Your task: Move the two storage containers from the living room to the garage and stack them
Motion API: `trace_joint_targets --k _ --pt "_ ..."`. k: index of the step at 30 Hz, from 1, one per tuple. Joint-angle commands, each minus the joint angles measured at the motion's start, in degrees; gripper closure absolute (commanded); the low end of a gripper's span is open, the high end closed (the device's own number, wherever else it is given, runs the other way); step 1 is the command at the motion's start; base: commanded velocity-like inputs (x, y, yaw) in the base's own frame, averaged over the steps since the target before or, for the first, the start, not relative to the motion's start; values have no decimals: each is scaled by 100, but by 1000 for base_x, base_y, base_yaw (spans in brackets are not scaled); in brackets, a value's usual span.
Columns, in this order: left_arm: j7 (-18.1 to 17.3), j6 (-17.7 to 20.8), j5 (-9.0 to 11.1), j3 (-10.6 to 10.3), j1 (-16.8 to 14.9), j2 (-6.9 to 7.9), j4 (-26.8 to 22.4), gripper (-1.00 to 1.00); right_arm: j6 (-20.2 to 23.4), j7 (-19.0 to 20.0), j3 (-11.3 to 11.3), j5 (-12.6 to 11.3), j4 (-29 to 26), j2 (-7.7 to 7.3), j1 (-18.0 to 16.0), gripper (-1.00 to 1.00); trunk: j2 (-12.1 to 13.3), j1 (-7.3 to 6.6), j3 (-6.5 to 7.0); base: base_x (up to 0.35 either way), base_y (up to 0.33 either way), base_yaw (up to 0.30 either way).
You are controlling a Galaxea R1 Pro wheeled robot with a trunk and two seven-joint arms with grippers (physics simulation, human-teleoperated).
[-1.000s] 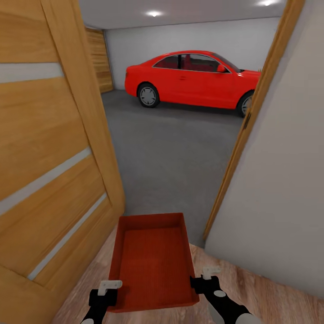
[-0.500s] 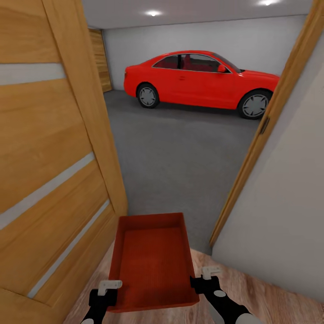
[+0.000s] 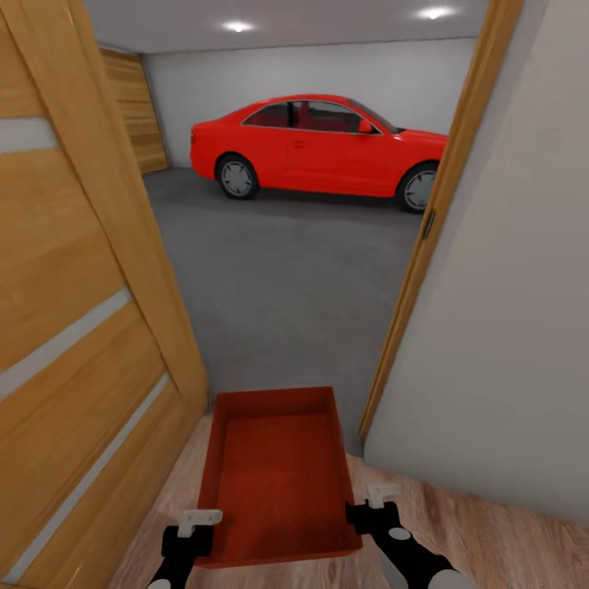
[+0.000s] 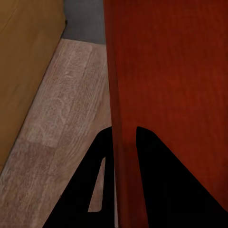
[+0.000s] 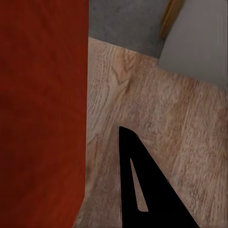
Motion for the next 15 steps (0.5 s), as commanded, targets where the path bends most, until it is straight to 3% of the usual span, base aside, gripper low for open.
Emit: trace_joint_targets --k 1,5,15 --pt "66 -14 -112 66 -4 -1 -13 100 -18 -71 -27 7 12 -27 -5 100 -2 -1 -1 0 0 -255" --pt "66 -14 -113 66 -4 -1 -13 100 -18 -71 -27 7 12 -26 -5 100 -2 -1 4 0 0 -134" --pt "66 -14 -112 66 -4 -1 -13 100 -18 -71 -27 7 12 -26 -5 100 -2 -1 5 0 0 -17"
